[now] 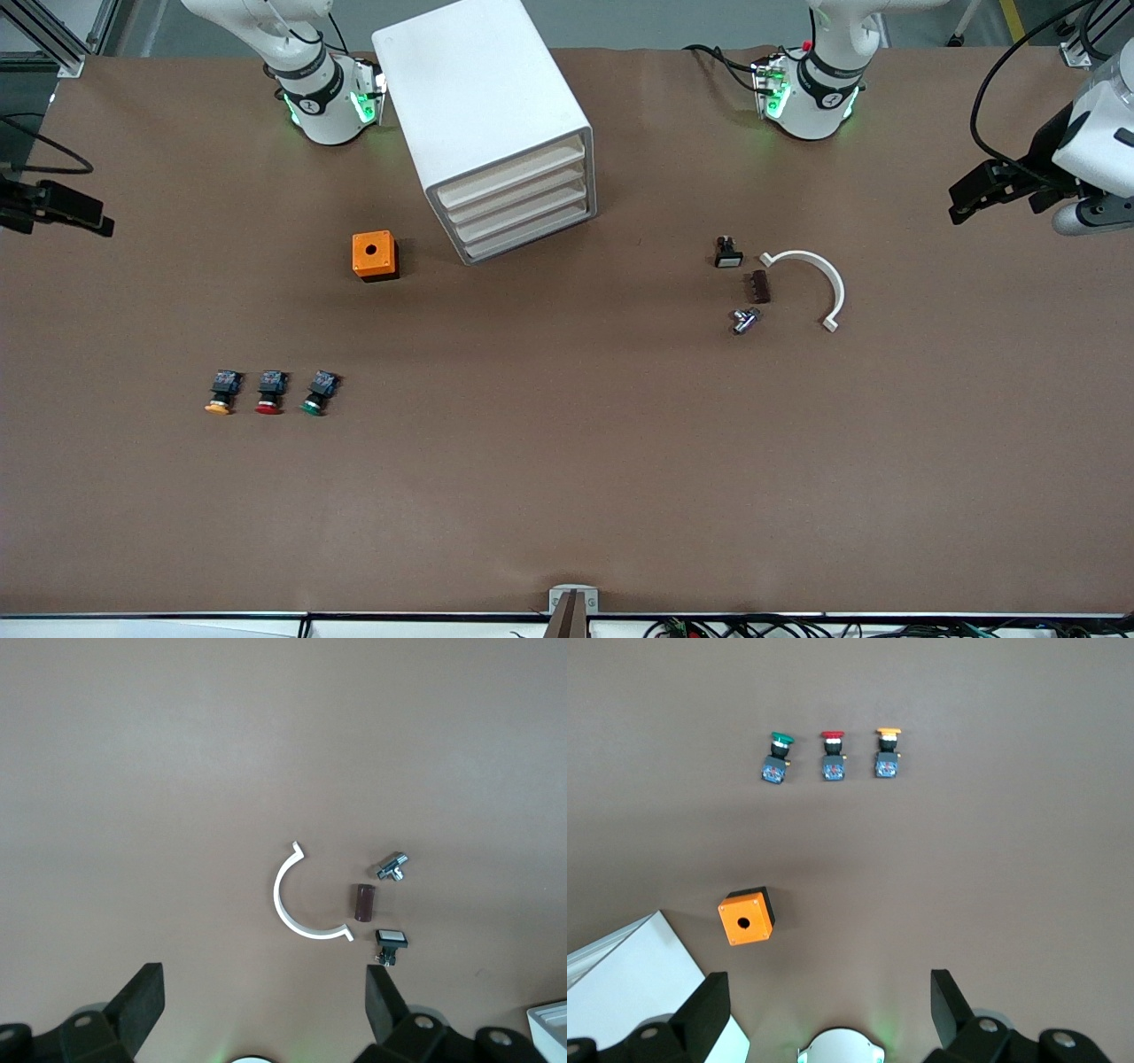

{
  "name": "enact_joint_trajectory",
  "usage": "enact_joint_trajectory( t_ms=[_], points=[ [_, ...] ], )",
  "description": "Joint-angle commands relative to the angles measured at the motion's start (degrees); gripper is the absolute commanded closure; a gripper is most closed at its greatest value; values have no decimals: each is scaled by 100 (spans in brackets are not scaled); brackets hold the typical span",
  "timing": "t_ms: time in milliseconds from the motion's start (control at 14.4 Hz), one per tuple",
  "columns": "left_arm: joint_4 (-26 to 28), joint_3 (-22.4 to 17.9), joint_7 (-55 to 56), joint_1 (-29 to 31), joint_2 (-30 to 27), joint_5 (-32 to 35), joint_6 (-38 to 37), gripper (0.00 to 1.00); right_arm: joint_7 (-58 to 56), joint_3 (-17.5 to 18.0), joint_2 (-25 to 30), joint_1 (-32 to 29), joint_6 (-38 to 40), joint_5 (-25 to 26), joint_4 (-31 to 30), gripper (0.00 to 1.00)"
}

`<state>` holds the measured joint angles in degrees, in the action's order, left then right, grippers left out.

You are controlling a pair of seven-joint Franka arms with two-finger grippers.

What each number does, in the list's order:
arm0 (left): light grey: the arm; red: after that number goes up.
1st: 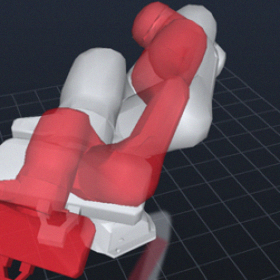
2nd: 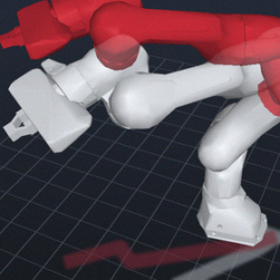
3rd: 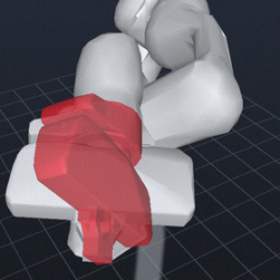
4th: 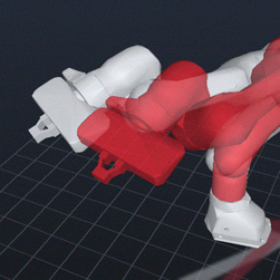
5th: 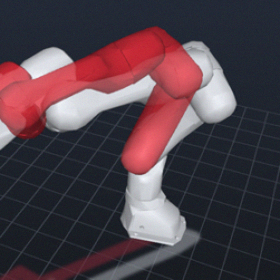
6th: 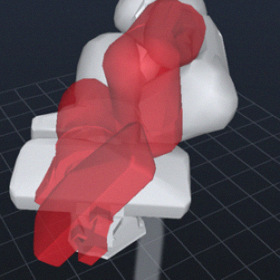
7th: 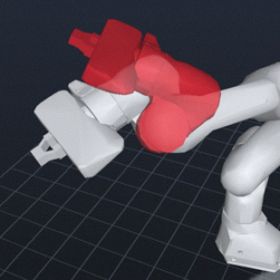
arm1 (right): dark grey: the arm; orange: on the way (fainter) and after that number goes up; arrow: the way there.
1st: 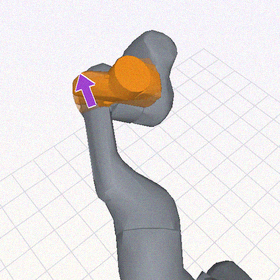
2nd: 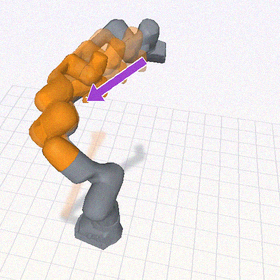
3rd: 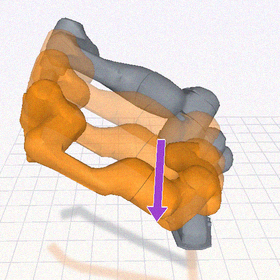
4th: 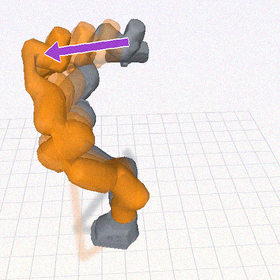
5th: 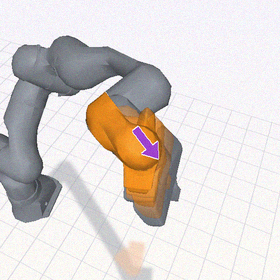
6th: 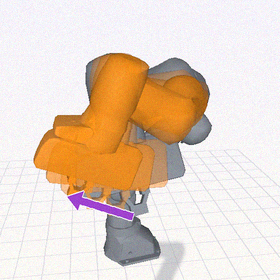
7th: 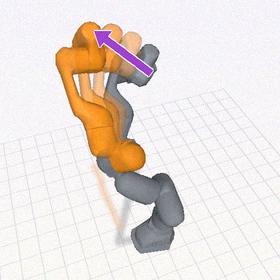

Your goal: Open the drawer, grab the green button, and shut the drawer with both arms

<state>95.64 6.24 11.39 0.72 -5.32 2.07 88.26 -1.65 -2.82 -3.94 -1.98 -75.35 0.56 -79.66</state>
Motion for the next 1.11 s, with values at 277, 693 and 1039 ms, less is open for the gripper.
enact_joint_trajectory(
  t_ms=[277, 693, 1039],
  points=[
    [113, 18, -348, -20, -145, -5, -151, 0, 42, 9, 1693, -127, -735, -135, -1841, 0],
    [-106, -8, -348, 7, 56, 4, -151, 0, -2, 18, 1713, -110, -815, -135, -1860, 0],
    [-247, -17, -348, -2, 127, 4, -151, 0, -11, 27, 1677, -75, -920, -161, -1851, 0]
  ],
)
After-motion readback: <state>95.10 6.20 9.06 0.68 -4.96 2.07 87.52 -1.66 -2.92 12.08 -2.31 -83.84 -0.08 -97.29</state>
